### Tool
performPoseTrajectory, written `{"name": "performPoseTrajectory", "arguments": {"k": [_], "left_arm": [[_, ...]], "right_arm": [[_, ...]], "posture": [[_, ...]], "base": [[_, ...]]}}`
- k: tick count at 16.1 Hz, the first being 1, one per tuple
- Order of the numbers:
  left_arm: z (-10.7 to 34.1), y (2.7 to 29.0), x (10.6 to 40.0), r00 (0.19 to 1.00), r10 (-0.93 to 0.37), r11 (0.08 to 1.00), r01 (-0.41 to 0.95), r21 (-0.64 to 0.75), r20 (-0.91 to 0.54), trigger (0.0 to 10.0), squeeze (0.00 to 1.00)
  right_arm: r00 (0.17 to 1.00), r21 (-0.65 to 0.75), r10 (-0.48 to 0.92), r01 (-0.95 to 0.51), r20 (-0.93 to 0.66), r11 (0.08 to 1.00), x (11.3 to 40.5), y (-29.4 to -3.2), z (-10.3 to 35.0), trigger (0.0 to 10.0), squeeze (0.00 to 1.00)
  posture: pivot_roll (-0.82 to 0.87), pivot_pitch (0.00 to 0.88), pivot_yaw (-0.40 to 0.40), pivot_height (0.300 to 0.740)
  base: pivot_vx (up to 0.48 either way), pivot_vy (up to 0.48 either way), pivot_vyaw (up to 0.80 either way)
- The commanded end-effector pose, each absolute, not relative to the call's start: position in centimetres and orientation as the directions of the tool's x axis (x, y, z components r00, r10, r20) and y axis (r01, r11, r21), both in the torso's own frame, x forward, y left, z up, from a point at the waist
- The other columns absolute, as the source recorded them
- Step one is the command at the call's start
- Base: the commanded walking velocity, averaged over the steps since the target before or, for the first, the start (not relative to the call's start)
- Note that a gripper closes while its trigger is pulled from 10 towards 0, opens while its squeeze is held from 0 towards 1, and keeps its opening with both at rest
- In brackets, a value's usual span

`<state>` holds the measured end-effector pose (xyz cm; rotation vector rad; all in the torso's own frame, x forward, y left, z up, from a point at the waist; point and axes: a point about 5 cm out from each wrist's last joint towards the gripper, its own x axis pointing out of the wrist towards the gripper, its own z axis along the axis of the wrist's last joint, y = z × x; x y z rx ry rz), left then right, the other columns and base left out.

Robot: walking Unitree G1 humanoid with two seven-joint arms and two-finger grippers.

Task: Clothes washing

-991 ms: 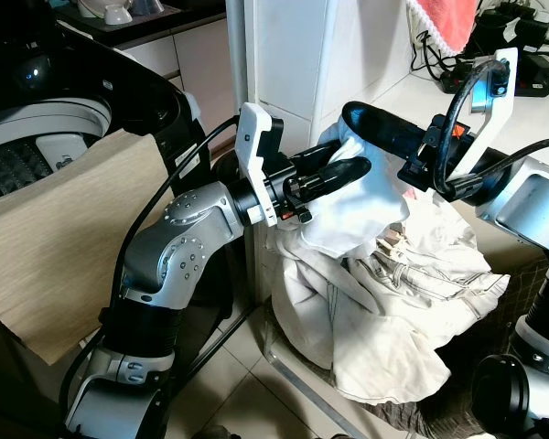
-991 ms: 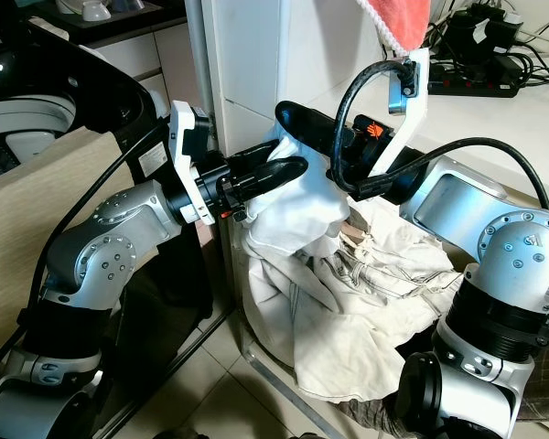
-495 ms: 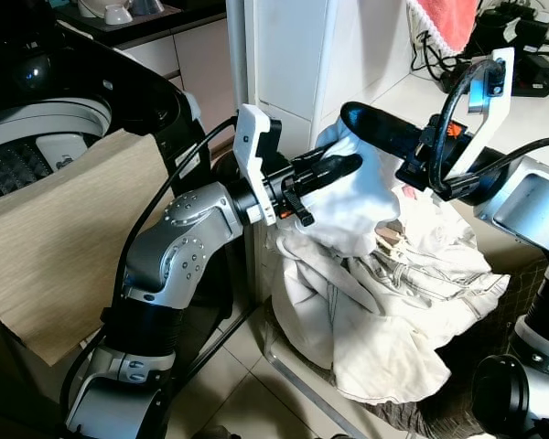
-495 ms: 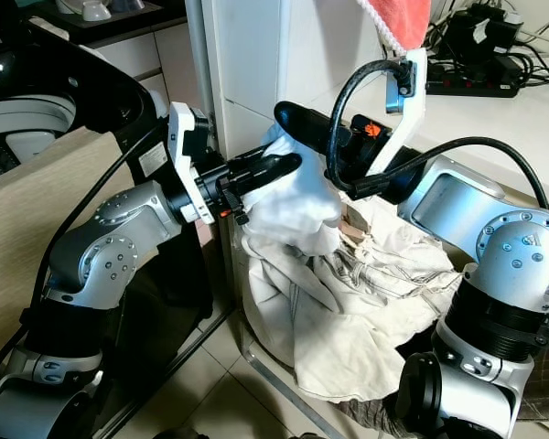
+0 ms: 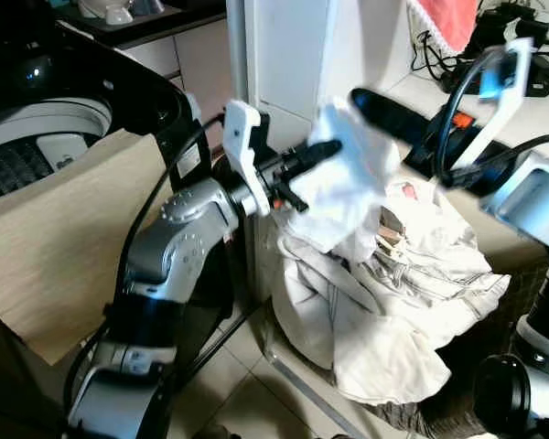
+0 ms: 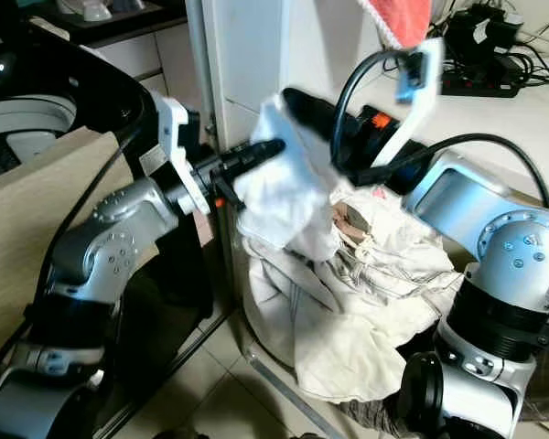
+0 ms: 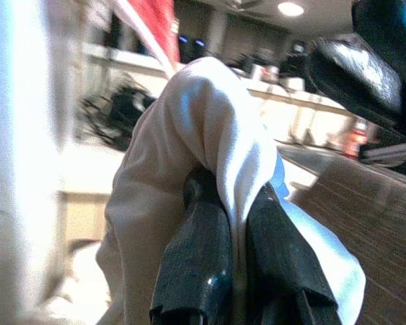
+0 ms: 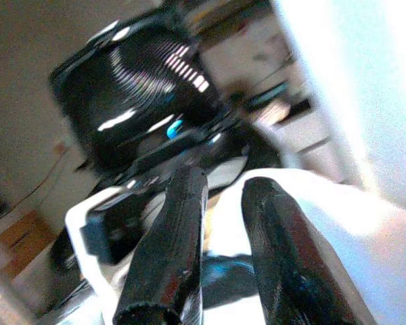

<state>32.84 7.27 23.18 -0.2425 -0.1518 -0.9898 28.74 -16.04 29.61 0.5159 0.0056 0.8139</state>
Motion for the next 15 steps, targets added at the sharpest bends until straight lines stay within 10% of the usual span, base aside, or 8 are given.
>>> {"name": "performPoseTrajectory", "arguments": {"k": [1,2,5,6,8,12,14,15], "left_arm": [[24.8,8.1,33.5,0.577,-0.76,0.58,0.81,-0.09,0.299,0.0,0.0],[26.0,9.1,34.3,0.623,-0.704,0.649,0.759,-0.046,0.341,0.0,0.0],[30.4,12.3,36.4,0.719,-0.555,0.824,0.543,0.161,0.419,0.0,0.0],[35.2,15.7,37.3,0.769,-0.381,0.916,0.238,0.323,0.513,0.0,0.0],[43.6,22.0,35.7,0.659,-0.052,0.799,-0.424,0.428,0.751,0.0,0.0],[40.8,26.0,38.4,0.903,0.062,0.642,-0.363,0.675,0.426,0.0,0.0],[38.4,27.5,39.0,0.936,0.142,0.593,-0.341,0.73,0.322,2.4,0.0],[37.4,28.5,39.1,0.935,0.195,0.55,-0.353,0.756,0.295,10.0,0.0]], "right_arm": [[0.746,0.425,0.62,-0.657,0.244,0.623,28.9,-17.4,30.6,10.0,1.0],[0.756,0.423,0.602,-0.648,0.256,0.634,28.8,-17.9,30.7,10.0,0.0],[0.766,0.355,0.624,-0.632,0.154,0.689,28.3,-17.6,29.4,10.0,0.0],[0.746,0.338,0.655,-0.651,0.12,0.679,28.0,-16.7,28.7,10.0,0.0],[0.725,0.322,0.679,-0.675,0.118,0.664,27.9,-15.8,28.5,10.0,0.0],[0.672,0.263,0.738,-0.725,0.065,0.637,27.2,-13.8,27.6,10.0,0.0],[0.649,0.212,0.761,-0.742,-0.011,0.636,26.6,-12.8,26.4,10.0,0.0],[0.633,0.211,0.773,-0.751,-0.036,0.625,26.3,-12.2,25.7,10.0,0.0]], "posture": [[-0.09,0.0,0.03,0.74],[-0.08,0.0,0.029,0.74],[-0.08,0.0,0.029,0.74],[-0.08,0.0,0.033,0.74],[-0.07,0.0,0.041,0.74],[-0.07,0.0,0.052,0.74],[-0.07,0.0,0.052,0.74],[-0.07,0.0,0.052,0.74]], "base": [[0.0,0.0,0.0],[0.0,0.0,0.0],[0.0,0.0,0.0],[0.0,0.0,0.0],[0.0,0.0,0.0],[0.0,0.0,0.0],[0.0,0.0,0.0],[0.0,0.0,0.0]]}}
